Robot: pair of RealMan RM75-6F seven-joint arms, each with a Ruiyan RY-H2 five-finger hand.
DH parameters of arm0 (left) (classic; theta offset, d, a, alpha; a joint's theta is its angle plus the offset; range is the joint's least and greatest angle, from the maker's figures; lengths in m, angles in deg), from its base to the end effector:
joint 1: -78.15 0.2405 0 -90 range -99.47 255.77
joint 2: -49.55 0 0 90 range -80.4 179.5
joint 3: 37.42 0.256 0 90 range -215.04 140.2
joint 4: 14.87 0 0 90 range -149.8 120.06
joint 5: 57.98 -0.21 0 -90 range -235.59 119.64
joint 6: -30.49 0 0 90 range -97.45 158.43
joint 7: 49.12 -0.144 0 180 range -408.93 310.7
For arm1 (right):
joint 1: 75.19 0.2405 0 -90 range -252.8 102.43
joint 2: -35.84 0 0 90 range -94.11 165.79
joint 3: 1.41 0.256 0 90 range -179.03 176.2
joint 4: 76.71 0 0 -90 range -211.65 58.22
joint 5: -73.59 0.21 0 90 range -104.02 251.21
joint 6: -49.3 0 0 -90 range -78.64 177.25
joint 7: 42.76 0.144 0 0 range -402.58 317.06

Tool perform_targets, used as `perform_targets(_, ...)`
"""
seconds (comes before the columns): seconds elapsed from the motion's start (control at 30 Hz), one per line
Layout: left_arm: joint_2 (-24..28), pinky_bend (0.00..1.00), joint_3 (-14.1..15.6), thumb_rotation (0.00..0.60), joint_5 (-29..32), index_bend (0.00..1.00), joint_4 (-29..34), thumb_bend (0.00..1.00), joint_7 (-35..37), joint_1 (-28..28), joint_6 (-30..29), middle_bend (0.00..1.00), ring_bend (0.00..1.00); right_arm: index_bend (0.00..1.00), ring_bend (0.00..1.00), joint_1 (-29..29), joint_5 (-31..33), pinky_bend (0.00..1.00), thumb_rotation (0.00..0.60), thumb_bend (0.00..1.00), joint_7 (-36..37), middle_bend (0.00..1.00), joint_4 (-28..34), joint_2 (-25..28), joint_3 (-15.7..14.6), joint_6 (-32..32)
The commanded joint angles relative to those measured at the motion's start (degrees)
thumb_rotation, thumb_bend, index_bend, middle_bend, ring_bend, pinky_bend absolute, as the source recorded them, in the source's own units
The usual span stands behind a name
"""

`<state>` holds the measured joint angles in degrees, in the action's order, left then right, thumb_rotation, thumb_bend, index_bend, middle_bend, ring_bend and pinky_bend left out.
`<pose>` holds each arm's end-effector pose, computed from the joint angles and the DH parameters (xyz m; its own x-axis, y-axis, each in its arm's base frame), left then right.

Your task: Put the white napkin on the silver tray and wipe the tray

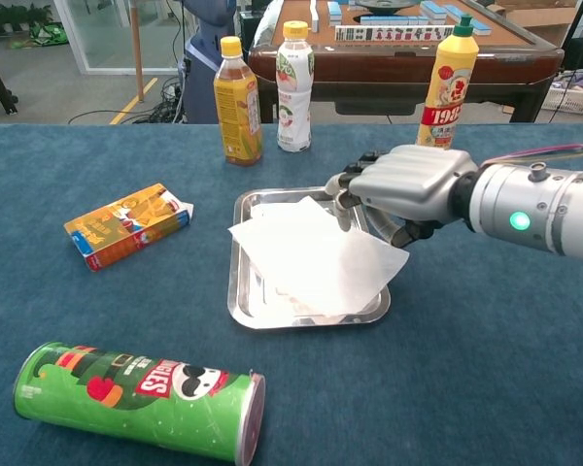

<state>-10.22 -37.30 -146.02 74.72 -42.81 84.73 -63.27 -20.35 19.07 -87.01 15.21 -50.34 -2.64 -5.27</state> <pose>-0.3420 0.1047 0.1991 0.4179 -0.0191 0.9083 0.9017 0.1312 -0.4121 -0.1191 -0.3239 -0.0355 0.8167 -0.1529 0.5564 -0.5210 -0.6099 0.5971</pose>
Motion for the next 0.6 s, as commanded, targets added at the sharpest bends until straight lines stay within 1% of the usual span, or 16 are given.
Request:
perform_targets(0.03,0.0,0.00,0.0,0.600,0.0,0.20,0.2,0.27,-0.2,0.0,-0.1,0.12,0.12,0.33,0.00,-0.6,-0.5,0.00,0.600,1.00,0.3,0.03,-0.1,0.7,-0.5,0.1)
perform_targets(0.23,0.0,0.00,0.1,0.600,0.1,0.20,0.3,0.27,-0.4,-0.1,0.3,0.12,0.12,0.33,0.00,-1.9,-0.6,0.00,0.600,1.00,0.4,0.03,-0.3,2.0,-1.5,0.3)
perform_targets(0.6,-0.1,0.00,0.2,0.600,-0.3,0.20,0.5,0.27,-0.6,-0.4,0.2,0.12,0.12,0.33,0.00,-3.6,-0.9,0.00,0.600,1.00,0.2,0.03,-0.6,2.5,-2.3,0.7)
